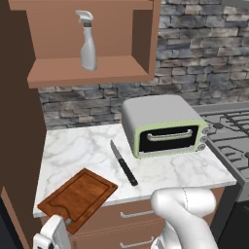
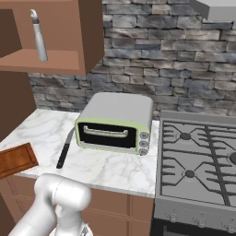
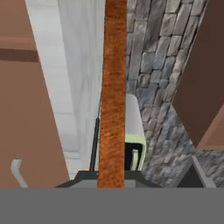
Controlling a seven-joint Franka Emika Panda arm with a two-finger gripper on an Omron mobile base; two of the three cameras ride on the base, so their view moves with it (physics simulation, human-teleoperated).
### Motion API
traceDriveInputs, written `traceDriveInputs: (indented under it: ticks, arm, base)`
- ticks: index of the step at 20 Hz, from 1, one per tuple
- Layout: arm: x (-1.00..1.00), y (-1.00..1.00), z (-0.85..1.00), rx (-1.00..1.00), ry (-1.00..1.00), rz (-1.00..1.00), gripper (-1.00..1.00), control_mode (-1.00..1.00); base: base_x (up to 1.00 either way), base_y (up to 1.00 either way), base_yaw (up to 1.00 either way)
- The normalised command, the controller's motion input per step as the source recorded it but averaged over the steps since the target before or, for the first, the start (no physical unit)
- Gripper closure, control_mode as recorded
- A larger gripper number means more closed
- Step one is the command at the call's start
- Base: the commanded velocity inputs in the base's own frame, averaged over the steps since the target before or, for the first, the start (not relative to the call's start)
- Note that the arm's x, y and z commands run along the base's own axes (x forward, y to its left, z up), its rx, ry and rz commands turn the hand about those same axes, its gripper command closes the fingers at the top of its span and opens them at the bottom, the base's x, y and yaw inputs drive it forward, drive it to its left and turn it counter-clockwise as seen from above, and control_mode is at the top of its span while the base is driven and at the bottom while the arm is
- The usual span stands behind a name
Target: Move the cutting board and knife to the sink. Then move spray from the cabinet to the counter.
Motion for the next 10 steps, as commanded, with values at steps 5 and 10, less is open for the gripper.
traceDriveInputs:
  ticks: [5, 10]
  arm:
    - [-0.35, -0.19, 0.73, 0.0, -0.15, -0.04, 1.0, -1.0]
    - [-0.32, -0.21, 0.71, 0.0, -0.15, -0.04, 1.0, -1.0]
  base:
    - [0.0, 0.0, 0.0]
    - [0.0, 0.0, 0.0]
